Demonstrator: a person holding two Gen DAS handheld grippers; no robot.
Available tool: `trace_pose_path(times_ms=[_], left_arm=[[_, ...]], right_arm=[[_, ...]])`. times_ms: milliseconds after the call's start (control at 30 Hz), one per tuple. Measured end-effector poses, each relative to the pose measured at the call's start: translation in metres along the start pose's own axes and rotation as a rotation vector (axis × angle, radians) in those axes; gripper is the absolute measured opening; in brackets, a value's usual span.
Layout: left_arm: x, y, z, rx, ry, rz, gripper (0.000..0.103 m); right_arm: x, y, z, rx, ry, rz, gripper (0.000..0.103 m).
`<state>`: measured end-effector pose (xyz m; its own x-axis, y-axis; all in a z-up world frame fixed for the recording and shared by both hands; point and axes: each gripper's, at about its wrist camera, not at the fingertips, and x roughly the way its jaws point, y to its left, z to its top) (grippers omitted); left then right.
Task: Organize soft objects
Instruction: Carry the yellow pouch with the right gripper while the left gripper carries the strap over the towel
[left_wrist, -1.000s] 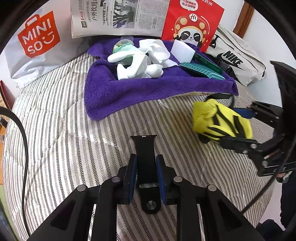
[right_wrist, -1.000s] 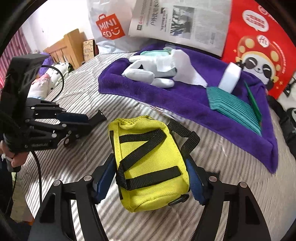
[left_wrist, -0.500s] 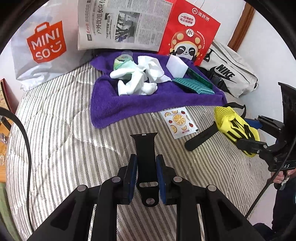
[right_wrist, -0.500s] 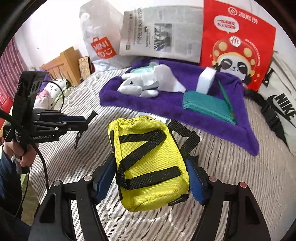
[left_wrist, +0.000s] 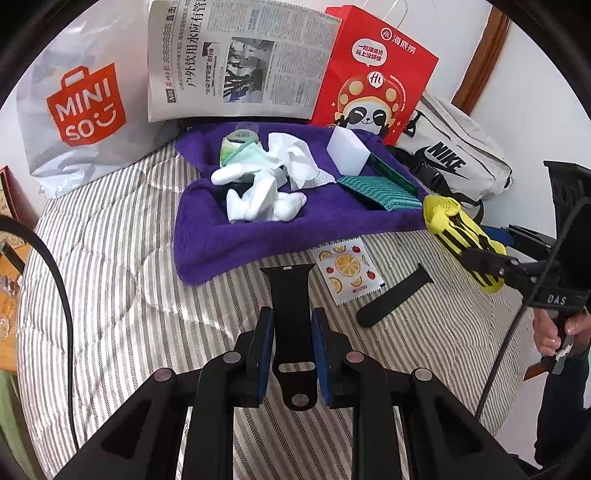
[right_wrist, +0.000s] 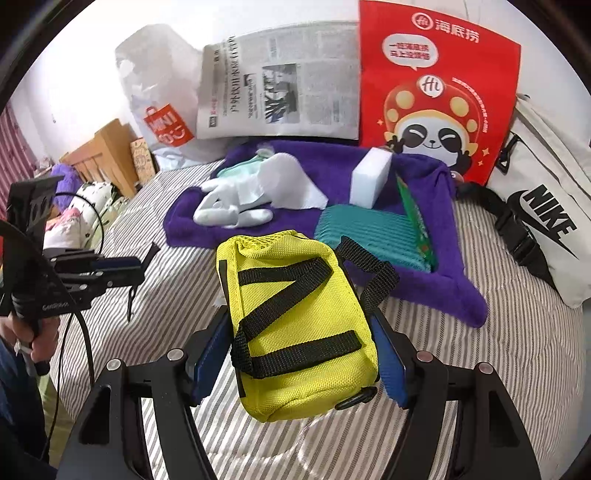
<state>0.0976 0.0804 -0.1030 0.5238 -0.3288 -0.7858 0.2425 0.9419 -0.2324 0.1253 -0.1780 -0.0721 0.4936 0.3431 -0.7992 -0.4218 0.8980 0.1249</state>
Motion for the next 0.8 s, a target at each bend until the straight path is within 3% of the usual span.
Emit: trace_pose_path(times_ms=[800], left_arm=[[0.022, -0.014, 0.091, 0.067, -0.031, -0.009, 0.020]], right_arm=[[0.032, -0.071, 0.078, 0.099, -0.025, -0.141, 0.071]])
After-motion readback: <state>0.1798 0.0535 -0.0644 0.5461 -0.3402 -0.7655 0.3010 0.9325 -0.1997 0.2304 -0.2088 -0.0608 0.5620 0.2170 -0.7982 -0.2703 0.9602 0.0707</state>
